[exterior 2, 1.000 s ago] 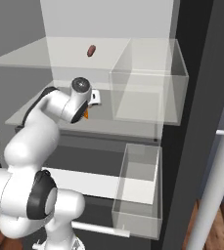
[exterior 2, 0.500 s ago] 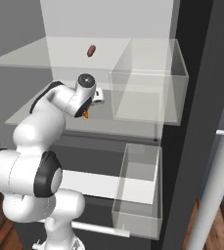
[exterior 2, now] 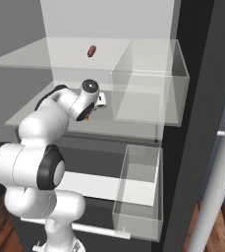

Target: Retrieve the sausage and cheese from the fridge and place them on the cutting board on the counter.

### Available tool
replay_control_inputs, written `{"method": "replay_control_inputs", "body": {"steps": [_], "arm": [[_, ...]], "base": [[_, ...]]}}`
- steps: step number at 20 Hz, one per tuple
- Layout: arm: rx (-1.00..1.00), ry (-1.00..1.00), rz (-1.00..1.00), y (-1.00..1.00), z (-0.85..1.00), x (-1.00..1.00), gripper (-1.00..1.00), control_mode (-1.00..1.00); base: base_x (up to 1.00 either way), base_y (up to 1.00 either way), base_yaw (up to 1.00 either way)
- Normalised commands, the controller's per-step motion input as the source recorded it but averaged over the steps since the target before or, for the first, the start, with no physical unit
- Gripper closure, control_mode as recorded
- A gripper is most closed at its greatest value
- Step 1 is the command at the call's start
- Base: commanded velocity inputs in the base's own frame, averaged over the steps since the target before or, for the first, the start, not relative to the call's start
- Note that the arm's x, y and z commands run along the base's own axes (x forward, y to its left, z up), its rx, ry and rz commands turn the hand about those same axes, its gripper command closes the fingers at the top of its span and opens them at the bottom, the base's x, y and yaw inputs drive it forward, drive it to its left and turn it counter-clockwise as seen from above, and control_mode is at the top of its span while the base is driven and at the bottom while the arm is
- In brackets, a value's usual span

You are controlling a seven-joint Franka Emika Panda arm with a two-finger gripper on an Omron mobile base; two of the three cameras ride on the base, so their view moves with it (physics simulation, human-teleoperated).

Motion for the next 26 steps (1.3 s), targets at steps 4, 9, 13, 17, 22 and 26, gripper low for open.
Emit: {"method": "replay_control_inputs", "body": {"steps": [4,9,13,17,22,26], "arm": [[0.00,-0.02,0.00,0.04,-0.36,0.01,-1.00,-1.00],[0.00,-0.05,0.00,0.21,-0.34,0.00,1.00,-1.00],[-0.02,-0.01,0.02,0.31,-0.21,-0.12,1.00,-1.00],[0.00,0.01,0.02,0.03,-0.02,0.00,1.00,-1.00],[0.00,0.00,0.00,0.00,0.00,0.00,1.00,-1.00],[0.00,-0.03,0.00,-0.03,0.00,-0.45,1.00,-1.00]], "base": [[0.00,0.00,0.00],[0.00,0.00,0.00],[0.00,0.00,0.00],[0.00,0.00,0.00],[0.00,0.00,0.00],[0.00,0.00,0.00]]}}
